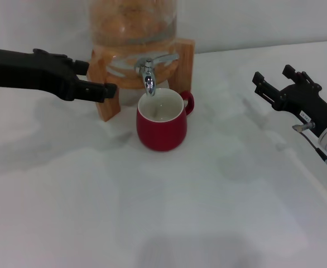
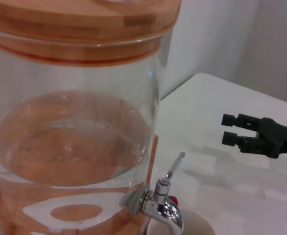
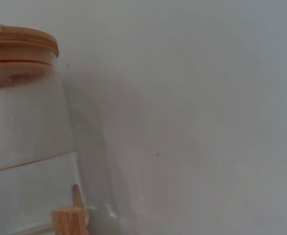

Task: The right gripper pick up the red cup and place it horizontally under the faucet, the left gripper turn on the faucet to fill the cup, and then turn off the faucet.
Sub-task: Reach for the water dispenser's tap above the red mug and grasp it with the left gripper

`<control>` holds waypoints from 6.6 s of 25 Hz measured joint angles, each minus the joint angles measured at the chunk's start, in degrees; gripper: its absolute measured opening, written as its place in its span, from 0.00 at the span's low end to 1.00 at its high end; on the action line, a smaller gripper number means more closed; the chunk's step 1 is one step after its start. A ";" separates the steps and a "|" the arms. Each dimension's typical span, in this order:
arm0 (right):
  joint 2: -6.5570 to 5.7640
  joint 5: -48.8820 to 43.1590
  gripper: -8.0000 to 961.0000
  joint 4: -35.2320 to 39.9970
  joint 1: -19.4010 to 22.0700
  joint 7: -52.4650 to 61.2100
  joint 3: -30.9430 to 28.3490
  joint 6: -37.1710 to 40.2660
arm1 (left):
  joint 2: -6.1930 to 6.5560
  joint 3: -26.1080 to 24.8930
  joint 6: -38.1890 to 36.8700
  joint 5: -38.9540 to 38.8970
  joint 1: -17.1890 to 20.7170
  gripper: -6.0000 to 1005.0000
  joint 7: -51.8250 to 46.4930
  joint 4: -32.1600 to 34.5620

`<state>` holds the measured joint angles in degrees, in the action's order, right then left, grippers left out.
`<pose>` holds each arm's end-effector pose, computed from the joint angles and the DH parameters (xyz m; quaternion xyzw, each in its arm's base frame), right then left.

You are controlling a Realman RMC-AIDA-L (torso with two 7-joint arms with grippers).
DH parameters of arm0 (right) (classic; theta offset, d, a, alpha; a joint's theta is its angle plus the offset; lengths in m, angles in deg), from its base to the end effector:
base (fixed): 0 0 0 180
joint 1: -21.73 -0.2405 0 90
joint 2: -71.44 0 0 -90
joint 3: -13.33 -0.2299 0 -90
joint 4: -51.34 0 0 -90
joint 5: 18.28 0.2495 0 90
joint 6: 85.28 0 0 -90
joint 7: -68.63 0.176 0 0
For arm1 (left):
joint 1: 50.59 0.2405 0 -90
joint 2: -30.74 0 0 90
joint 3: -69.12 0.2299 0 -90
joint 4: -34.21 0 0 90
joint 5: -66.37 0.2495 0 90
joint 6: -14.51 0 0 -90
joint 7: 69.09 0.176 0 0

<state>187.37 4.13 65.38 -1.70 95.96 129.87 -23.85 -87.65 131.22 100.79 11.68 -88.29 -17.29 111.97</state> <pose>0.3214 0.3821 -0.0272 -0.7194 0.2961 0.3543 0.5189 -0.0938 0.4181 0.0424 -0.9585 -0.2174 -0.0797 0.1664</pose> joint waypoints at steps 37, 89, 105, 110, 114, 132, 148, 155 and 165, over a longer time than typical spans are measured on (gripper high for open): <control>0.26 0.28 0.88 0.77 -0.39 0.00 0.97 -0.09 | -0.45 0.10 -5.57 -2.27 -7.28 0.86 20.48 -9.02; 0.26 0.00 0.88 1.62 -0.51 -0.31 2.21 0.34 | -0.78 11.01 -20.51 -3.93 -14.25 0.86 29.39 -22.45; 0.26 0.00 0.88 1.70 -0.58 -0.34 2.84 0.45 | -0.88 11.98 -22.96 -5.06 -16.01 0.86 31.86 -25.91; 0.26 0.05 0.88 1.70 -0.57 -0.35 3.10 0.37 | -0.91 11.99 -23.82 -5.31 -17.11 0.86 33.02 -27.75; 0.26 0.18 0.88 1.70 -0.70 -0.35 3.10 0.21 | -0.97 12.00 -24.69 -6.42 -18.16 0.86 34.29 -29.74; 0.26 0.05 0.88 1.69 -0.92 -0.44 3.07 0.07 | -0.99 13.51 -26.85 -7.87 -19.39 0.86 36.79 -32.65; 0.16 0.82 0.88 1.08 -0.84 -1.03 1.94 -1.39 | -1.10 16.19 -27.36 -9.51 -18.84 0.86 36.57 -32.33; -0.03 1.93 0.88 0.93 -0.92 -3.99 -0.47 -3.04 | -1.06 16.21 -27.28 -9.56 -18.81 0.86 36.57 -32.24; -0.09 2.06 0.88 0.90 -1.01 -4.22 -0.53 -3.25 | -0.89 15.87 -27.18 -9.57 -18.64 0.86 36.56 -31.58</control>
<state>187.28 6.19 66.28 -2.71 91.74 129.34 -27.10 -88.54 147.09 73.62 2.12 -106.93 19.27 80.39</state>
